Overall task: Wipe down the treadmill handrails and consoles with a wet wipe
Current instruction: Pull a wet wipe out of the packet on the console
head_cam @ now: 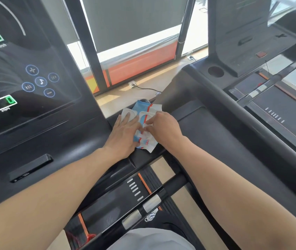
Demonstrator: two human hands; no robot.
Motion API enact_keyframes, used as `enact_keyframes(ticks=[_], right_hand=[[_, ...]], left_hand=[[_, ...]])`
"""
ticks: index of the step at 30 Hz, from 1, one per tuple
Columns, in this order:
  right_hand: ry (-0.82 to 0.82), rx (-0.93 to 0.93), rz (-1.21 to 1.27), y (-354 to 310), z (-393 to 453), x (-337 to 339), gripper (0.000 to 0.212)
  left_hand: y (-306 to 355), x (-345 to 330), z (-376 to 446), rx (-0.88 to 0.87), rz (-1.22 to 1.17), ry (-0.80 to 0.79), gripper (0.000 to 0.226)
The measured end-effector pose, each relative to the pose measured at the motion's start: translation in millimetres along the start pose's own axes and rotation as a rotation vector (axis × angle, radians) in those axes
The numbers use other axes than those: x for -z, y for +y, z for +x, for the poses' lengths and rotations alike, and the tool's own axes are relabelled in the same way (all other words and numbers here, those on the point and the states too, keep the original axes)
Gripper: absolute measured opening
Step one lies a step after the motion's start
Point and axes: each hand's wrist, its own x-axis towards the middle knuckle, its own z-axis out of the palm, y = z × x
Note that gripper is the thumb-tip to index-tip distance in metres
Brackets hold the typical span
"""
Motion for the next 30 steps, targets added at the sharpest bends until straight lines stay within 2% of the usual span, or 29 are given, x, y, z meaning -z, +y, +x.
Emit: enact_keyframes(ticks=[4, 8, 12, 15, 22, 27, 30], right_hand=[[-0.001, -0.043, -0.132, -8, 9, 0, 0.029], [0.007, 0.019, -0.200, -12, 9, 1, 0.025], [-0.057, 0.173, -0.298, -14, 1, -1, 0.034], [-0.065, 0.230, -0.296, -7, -1, -3, 0.034], [-0.193, 0.115, 0.077, 4, -4, 13, 0.002], [-0.245, -0.019, 0.392, -2, -5, 26, 0.017], [-0.235, -0.132, 0.654, 2, -3, 27, 0.021]], left_hand=[[0, -2, 1, 0.016, -0.001, -0.009, 0.063], [-4, -2, 1, -0.018, 0.008, -0.001, 0.052], [-5, -4, 1, -0.011, 0.011, -0.001, 0.056], [-3, -3, 1, 0.001, 0.001, -0.004, 0.049], [-1, -6, -2, -0.002, 0.003, 0.045, 0.045], [3, -5, -3, 0.027, 0.025, 0.055, 0.069], [5, -5, -6, 0.030, 0.019, 0.058, 0.074]])
